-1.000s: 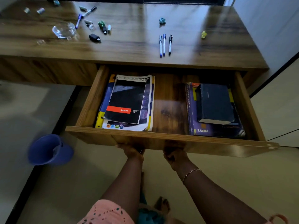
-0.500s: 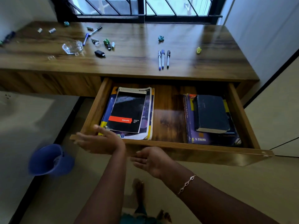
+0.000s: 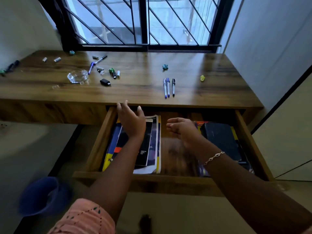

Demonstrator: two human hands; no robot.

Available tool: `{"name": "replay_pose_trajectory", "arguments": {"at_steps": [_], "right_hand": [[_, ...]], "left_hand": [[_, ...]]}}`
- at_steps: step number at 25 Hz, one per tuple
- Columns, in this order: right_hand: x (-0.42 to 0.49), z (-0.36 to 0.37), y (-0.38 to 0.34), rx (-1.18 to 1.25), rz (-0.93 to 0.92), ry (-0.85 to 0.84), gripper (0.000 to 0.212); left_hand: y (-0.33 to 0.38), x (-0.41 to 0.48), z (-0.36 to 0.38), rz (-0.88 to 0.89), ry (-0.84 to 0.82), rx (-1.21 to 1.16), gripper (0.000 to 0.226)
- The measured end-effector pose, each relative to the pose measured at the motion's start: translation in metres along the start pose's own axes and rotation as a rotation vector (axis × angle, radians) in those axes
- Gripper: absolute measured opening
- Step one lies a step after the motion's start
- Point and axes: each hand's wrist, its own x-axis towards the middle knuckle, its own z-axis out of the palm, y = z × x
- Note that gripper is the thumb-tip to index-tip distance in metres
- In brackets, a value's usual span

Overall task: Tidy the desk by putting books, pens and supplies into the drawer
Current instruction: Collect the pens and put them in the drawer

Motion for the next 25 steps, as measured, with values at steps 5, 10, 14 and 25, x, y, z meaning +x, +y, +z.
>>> {"name": "replay_pose_trajectory", "arguments": {"at_steps": [5, 10, 14, 25], "right_hand": [[0.060, -0.016, -0.027, -0.020, -0.046, 0.164, 0.017], [0.114, -0.025, -0.052, -0.048, -0.054, 0.307, 0.024], [0.152, -0.027, -0.064, -0.067, -0.049, 0.385, 0.027], [0.261, -0.022, -0.076, -0.664, -0.083, 0.428, 0.014]], "left_hand": [[0.016, 0.038, 0.024, 0.111, -0.139, -0.029, 0.051], [0.025, 0.097, 0.054, -0.001, -0.465, 0.072, 0.036], [0.028, 0.123, 0.082, -0.034, -0.617, 0.088, 0.027], [0.022, 0.155, 0.161, -0.215, -0.692, 0.101, 0.033]]}}
